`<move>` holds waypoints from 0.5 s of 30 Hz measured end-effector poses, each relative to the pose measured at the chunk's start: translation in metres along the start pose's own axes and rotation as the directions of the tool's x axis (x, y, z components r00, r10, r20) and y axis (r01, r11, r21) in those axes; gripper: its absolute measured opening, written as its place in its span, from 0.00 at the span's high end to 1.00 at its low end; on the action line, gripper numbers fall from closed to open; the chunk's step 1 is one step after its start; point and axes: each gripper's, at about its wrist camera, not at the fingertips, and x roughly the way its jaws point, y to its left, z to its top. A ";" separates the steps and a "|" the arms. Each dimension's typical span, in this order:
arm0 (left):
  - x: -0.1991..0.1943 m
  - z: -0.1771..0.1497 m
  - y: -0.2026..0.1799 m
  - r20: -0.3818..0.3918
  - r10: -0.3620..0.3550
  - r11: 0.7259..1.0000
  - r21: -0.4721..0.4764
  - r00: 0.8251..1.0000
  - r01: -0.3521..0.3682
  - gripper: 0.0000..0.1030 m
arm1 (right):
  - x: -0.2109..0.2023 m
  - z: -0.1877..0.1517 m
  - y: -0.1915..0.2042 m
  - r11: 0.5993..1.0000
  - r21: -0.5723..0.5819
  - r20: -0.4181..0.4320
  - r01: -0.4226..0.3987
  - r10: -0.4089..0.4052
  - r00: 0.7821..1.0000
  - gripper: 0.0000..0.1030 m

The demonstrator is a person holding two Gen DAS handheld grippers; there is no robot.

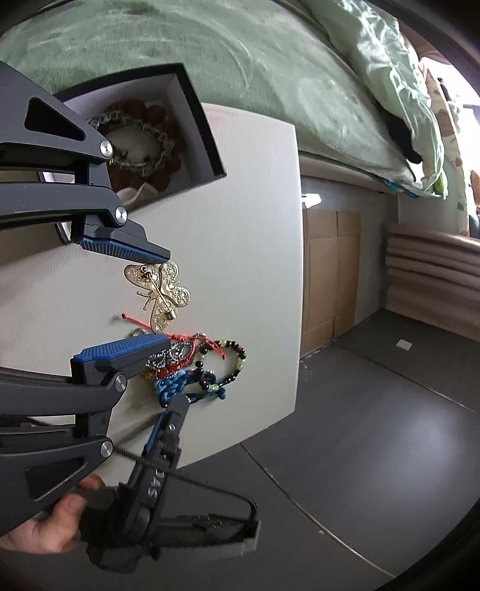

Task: Organize jewelry
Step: 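Grasp blue knotted bracelet with right tool while left tool hovers near butterfly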

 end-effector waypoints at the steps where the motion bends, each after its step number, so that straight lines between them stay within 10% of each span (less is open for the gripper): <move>1: -0.002 0.000 0.002 0.004 -0.002 1.000 -0.002 1.000 0.002 0.60 | 0.004 -0.001 0.001 1.000 0.006 0.001 0.015 -0.015 1.000 0.51; 15: -0.030 -0.003 0.025 0.072 0.016 0.998 -0.062 0.997 -0.011 0.60 | 0.003 -0.003 0.009 1.000 0.009 0.049 0.022 -0.023 0.999 0.88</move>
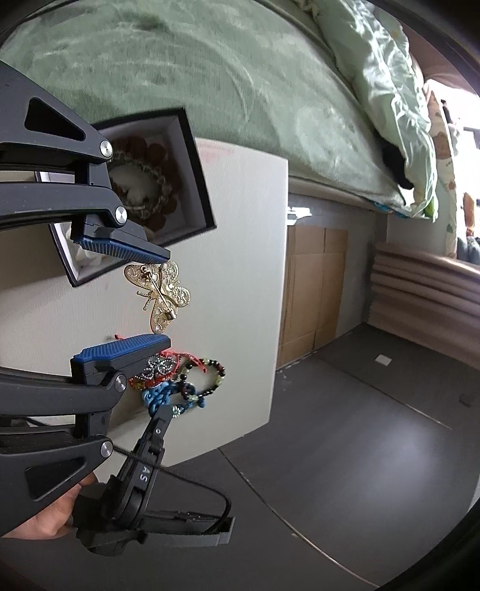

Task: Organize jewelry
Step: 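Grasp blue knotted bracelet with right tool while left tool hovers near butterfly, then drop blue bracelet into black box with right tool while left grasps butterfly pendant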

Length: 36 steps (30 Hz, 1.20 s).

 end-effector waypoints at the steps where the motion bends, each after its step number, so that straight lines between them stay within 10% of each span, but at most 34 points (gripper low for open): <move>1: -0.004 0.000 0.002 0.007 0.001 1.000 -0.006 1.000 -0.001 0.60 | -0.003 0.000 0.001 1.000 -0.004 0.007 -0.010 0.010 1.000 0.88; 30: -0.034 -0.020 0.056 0.014 0.063 0.990 -0.129 0.998 -0.061 0.59 | -0.078 -0.039 0.072 0.930 -0.266 0.145 -0.253 0.298 0.943 0.89; 36: -0.034 -0.022 0.065 0.006 0.043 0.983 -0.177 0.999 -0.041 0.40 | -0.070 -0.055 0.095 0.901 -0.316 0.117 -0.298 0.349 0.930 0.89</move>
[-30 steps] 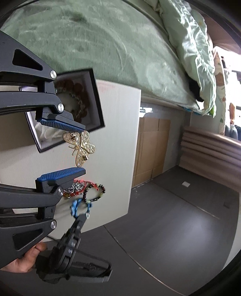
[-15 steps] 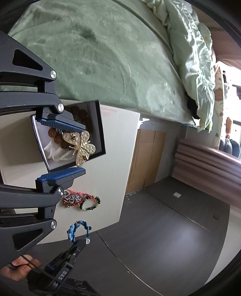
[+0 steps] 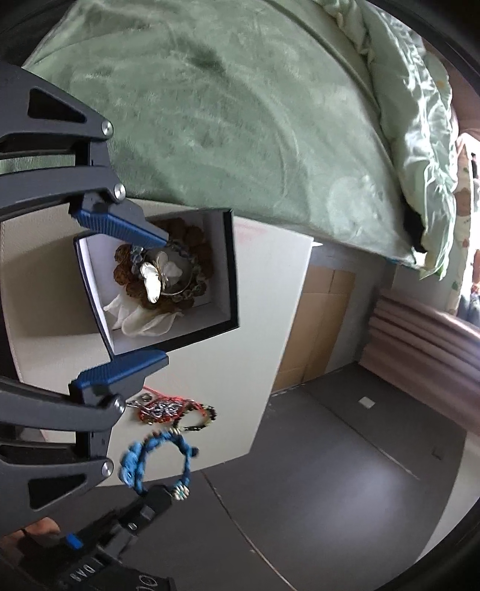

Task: Organize jewelry
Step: 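Drop blue bracelet into black box with right tool while left grasps butterfly pendant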

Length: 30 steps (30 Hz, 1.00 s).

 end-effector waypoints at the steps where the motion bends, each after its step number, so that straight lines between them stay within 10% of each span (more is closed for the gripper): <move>1: -0.003 0.000 0.002 0.009 0.000 1.000 -0.008 1.000 0.000 0.37 | 0.004 -0.002 0.004 1.000 -0.005 -0.005 -0.011 0.011 1.000 0.89; 19: -0.028 0.005 0.039 0.081 -0.005 0.992 -0.127 0.997 0.015 0.35 | 0.065 -0.021 0.043 0.984 0.001 -0.082 -0.181 0.180 0.980 0.87; 23: -0.029 0.005 0.039 0.083 -0.007 0.992 -0.124 0.997 0.017 0.32 | 0.078 -0.026 0.042 0.993 0.015 -0.155 -0.117 0.118 0.981 0.33; 30: -0.030 0.002 0.029 0.085 -0.021 0.994 -0.101 0.996 0.029 0.32 | 0.051 -0.023 0.028 0.999 0.001 -0.129 -0.053 0.053 0.990 0.32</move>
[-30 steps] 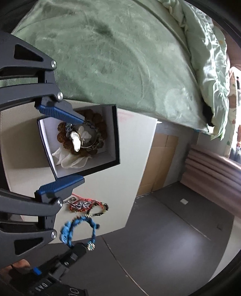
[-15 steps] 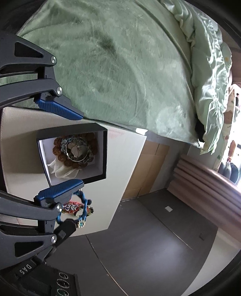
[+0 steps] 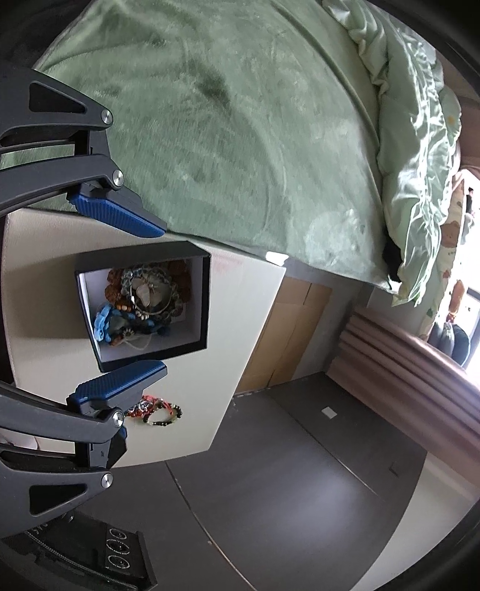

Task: Organize jewelry
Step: 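Drop blue bracelet into black box with right tool while left grasps butterfly pendant, then close left tool on red string of black-and-green bead bracelet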

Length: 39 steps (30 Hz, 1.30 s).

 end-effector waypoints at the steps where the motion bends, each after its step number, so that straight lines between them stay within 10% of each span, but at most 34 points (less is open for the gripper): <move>1: 0.000 -0.001 -0.002 -0.001 -0.003 1.000 0.006 1.000 0.003 0.32 | -0.006 -0.001 -0.002 1.000 -0.003 0.003 0.009 -0.009 1.000 0.32; 39: 0.064 -0.036 -0.151 -0.082 -0.066 0.953 0.289 0.994 0.087 0.36 | -0.128 0.008 -0.133 0.913 0.306 0.045 0.270 -0.297 0.954 0.32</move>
